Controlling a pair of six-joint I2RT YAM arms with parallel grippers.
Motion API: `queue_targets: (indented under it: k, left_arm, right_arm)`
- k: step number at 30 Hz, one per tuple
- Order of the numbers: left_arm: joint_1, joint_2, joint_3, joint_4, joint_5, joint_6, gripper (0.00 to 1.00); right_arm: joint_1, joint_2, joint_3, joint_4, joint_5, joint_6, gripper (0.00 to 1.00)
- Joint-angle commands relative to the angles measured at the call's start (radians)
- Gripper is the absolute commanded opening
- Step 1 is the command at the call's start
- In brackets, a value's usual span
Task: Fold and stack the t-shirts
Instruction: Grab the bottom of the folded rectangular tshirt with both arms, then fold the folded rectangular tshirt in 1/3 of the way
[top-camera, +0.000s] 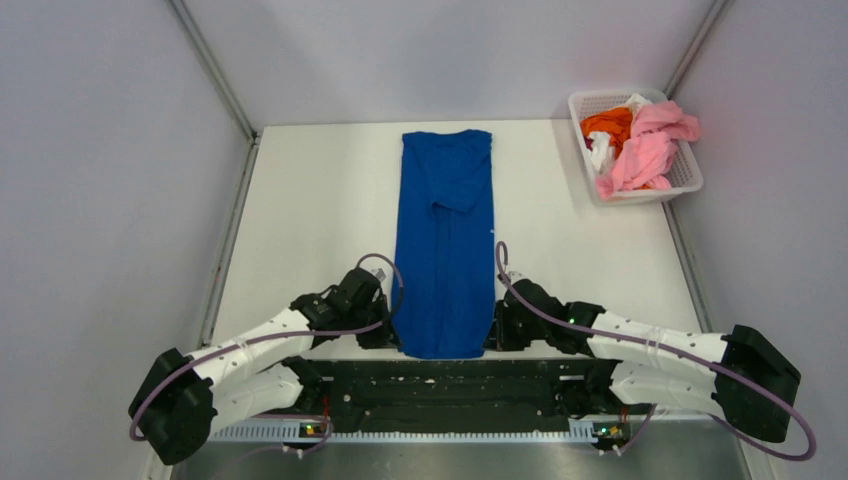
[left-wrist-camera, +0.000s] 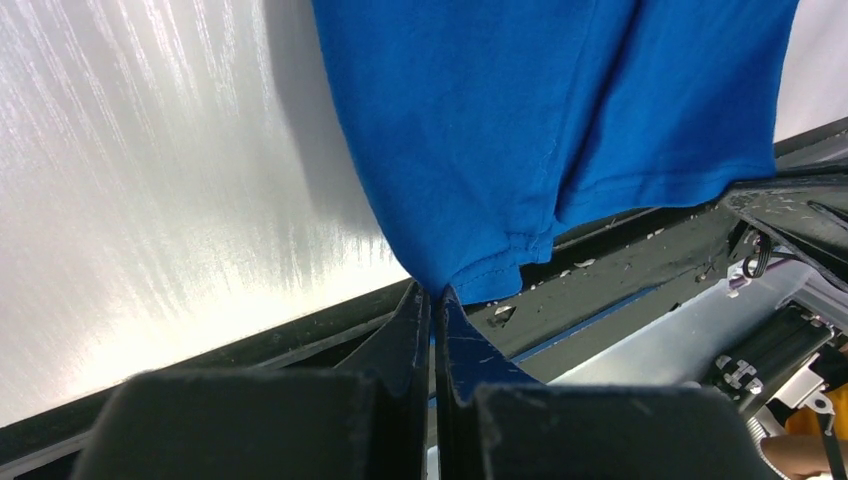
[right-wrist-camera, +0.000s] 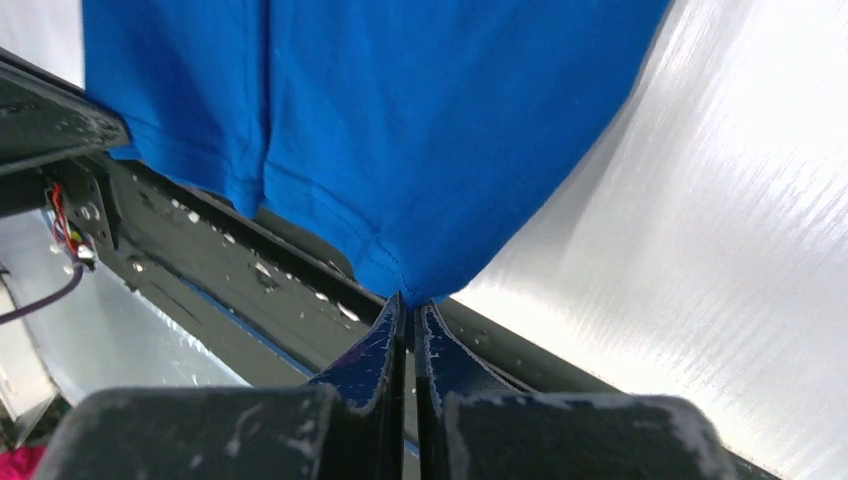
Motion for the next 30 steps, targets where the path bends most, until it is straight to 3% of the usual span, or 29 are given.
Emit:
queue_targets:
  k: [1,5,9,15,19,30]
  left_arm:
    - [0.006,0.047,0.084,0.043,-0.004,0.029,0.00]
    - [0.045,0.118,0.174,0.107,-0.026,0.060,0.00]
    - [0.112,0.221,0.289,0.096,-0.043,0.108,0.00]
    - [0.287,0.400,0.415,0.203,0.161,0.137,0.00]
    - [0.320,0.523,0.569,0.178,0.137,0.181,0.00]
    - [0.449,0.741,0.805,0.190,0.140,0.224,0.00]
  right_arm:
    - [0.004,-0.007,0.095,0.039,0.091,-0.027,0.00]
    - [-0.049,0.004,0.160,0.042,0.175,-0.073,0.00]
    - [-0.171,0.049,0.219,0.082,0.153,-0.149,0.00]
    - [-0.323,0.163,0.310,0.213,0.166,-0.230,0.00]
    - [-0.408,0.256,0.375,0.256,0.146,-0.259,0.00]
    - [-0.542,0.497,0.523,0.367,0.033,-0.285,0.00]
